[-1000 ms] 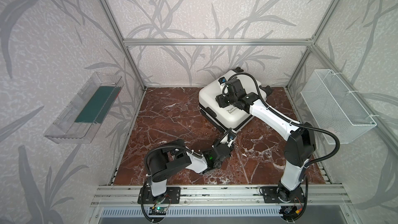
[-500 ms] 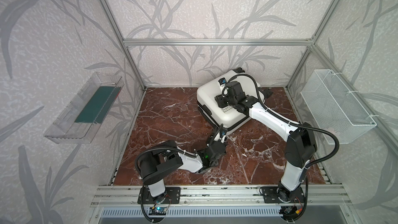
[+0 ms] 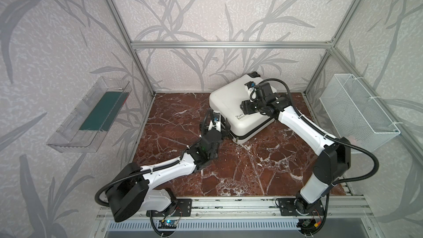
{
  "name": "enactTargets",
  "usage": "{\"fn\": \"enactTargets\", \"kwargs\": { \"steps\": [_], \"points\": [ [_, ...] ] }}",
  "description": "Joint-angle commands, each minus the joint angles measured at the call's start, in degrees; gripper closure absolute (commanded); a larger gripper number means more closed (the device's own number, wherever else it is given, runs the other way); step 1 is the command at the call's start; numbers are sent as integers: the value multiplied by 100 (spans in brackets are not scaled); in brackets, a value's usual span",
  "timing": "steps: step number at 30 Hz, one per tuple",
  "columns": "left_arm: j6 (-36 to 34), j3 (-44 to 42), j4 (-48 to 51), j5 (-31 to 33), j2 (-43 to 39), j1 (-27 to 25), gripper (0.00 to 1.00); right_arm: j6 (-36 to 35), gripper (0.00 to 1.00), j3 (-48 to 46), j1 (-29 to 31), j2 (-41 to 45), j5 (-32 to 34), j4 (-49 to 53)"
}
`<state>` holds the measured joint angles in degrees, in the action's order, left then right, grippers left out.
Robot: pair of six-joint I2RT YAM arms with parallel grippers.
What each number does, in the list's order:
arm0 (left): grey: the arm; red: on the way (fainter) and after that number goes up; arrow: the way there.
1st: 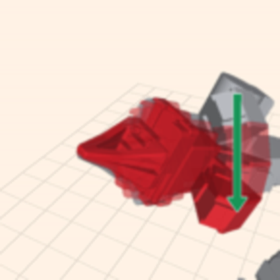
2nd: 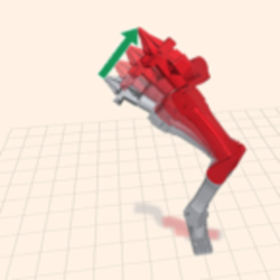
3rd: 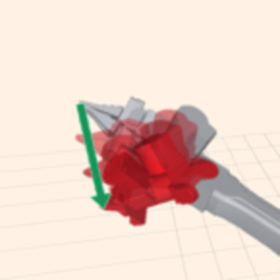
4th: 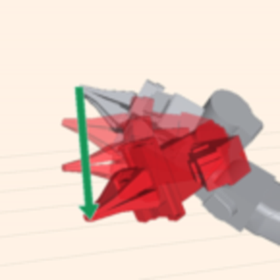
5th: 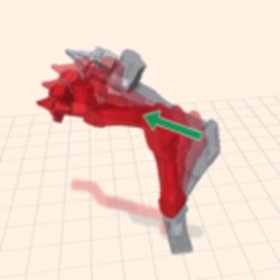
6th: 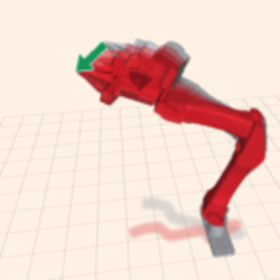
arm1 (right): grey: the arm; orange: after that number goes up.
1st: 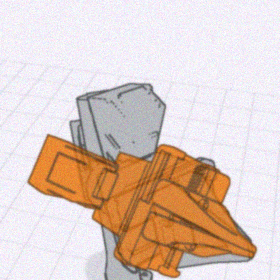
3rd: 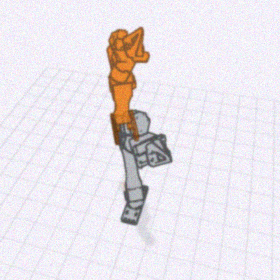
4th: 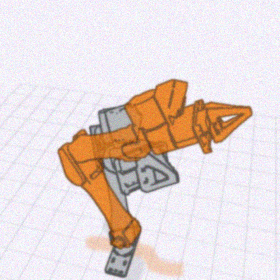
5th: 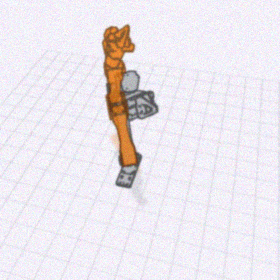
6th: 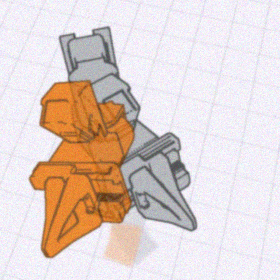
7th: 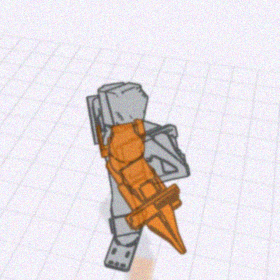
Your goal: Pack the luggage
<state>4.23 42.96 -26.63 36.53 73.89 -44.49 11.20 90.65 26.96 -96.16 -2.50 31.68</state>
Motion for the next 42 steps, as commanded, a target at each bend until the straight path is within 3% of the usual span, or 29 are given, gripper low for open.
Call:
{"fn": "enactTargets", "kwargs": {
  "steps": [1, 7, 13, 19, 24, 33, 42],
  "points": [
    [576, 795, 1613, -1585, -60, 872, 1, 342, 33, -335, -309, 672, -228, 334],
    [834, 2984, 2972, -4131, 1293, 2450, 1, 743, 23, -1527, -1030, 1768, -513, 130],
    [825, 5374, 3727, -5770, 3114, 3142, 1, 1135, 21, -2555, -2036, 2581, -1251, -146],
    [98, 8235, 5836, -6672, 4938, 3244, 1, 1588, 20, -3136, -2825, 2856, -2089, -605],
    [-250, 9890, 7136, -6953, 5921, 3258, 1, 2058, 20, -3468, -3070, 2803, -2582, -1293],
    [-203, 9448, 7279, -7707, 5859, 3221, 2, 2816, 20, -3669, -3127, 2266, -3083, -2306],
    [-260, 7719, 6790, -7904, 4910, 2889, 7, 3073, 20, -3153, -3120, 1260, -3757, -2753]
  ]
}}
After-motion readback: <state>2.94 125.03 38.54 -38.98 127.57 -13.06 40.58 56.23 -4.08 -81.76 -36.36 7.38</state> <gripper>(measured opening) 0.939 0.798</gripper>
